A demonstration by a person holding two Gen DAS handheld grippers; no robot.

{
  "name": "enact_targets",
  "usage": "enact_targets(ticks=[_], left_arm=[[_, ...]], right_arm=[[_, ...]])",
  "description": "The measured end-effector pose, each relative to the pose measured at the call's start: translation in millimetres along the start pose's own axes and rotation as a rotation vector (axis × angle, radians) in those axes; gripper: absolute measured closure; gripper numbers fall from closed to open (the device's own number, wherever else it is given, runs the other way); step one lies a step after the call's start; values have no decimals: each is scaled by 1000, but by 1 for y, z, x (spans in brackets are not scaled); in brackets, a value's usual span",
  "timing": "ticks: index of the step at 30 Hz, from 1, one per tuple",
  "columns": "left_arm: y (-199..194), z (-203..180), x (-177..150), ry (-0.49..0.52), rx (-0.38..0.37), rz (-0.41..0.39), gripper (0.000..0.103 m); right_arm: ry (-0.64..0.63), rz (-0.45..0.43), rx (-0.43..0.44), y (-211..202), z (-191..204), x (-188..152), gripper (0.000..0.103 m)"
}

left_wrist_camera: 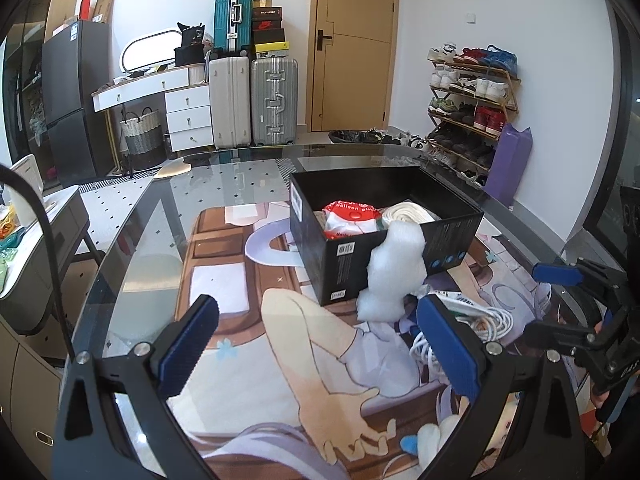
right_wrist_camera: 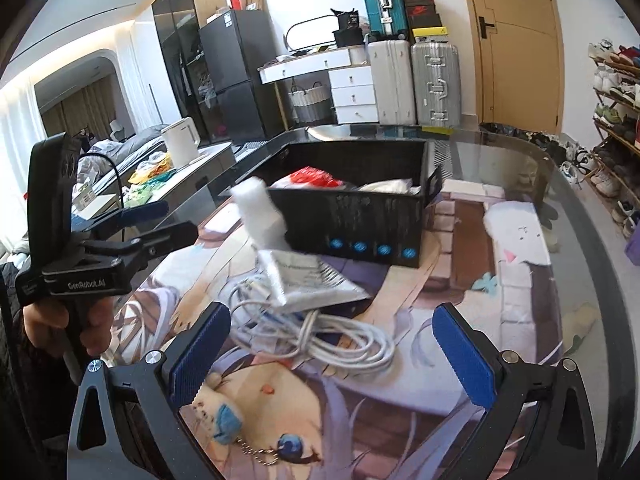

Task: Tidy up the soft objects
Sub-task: 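Grasp the white plush doll with the right tool while the left tool approaches the white foam block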

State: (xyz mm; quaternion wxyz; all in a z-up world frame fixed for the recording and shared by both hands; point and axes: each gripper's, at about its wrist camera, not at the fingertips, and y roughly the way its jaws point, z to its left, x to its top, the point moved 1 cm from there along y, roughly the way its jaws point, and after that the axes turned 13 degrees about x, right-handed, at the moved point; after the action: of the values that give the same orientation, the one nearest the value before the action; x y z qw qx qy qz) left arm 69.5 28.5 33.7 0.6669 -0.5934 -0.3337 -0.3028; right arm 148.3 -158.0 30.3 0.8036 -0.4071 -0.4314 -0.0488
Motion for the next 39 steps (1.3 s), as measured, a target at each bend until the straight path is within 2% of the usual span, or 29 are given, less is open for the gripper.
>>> enact_targets(ticks=[13, 26, 29, 30, 35, 38, 39], left_arm=[[0, 5, -7, -4, 10, 4, 3], [3, 4, -9, -2, 8, 14, 3], [4, 5, -9, -5, 5, 18, 3], [4, 5, -9, -6, 5, 19, 3], [4, 5, -9, -9, 6, 17, 3], [6, 6, -10, -14, 6, 22, 3], [6, 6, -10, -14, 8, 22, 3]], right_arm=[[-73, 82, 136, 23, 40, -21, 1], [-123, 169, 221, 51, 65, -37, 1], [-137, 180, 219, 59, 70, -40, 13], [-139, 185, 216, 62, 71, -40, 20], [-198, 202, 163, 71, 81, -46, 24], [-238, 205, 141, 75, 86, -48, 32], [-244, 205, 142, 75, 86, -48, 41]])
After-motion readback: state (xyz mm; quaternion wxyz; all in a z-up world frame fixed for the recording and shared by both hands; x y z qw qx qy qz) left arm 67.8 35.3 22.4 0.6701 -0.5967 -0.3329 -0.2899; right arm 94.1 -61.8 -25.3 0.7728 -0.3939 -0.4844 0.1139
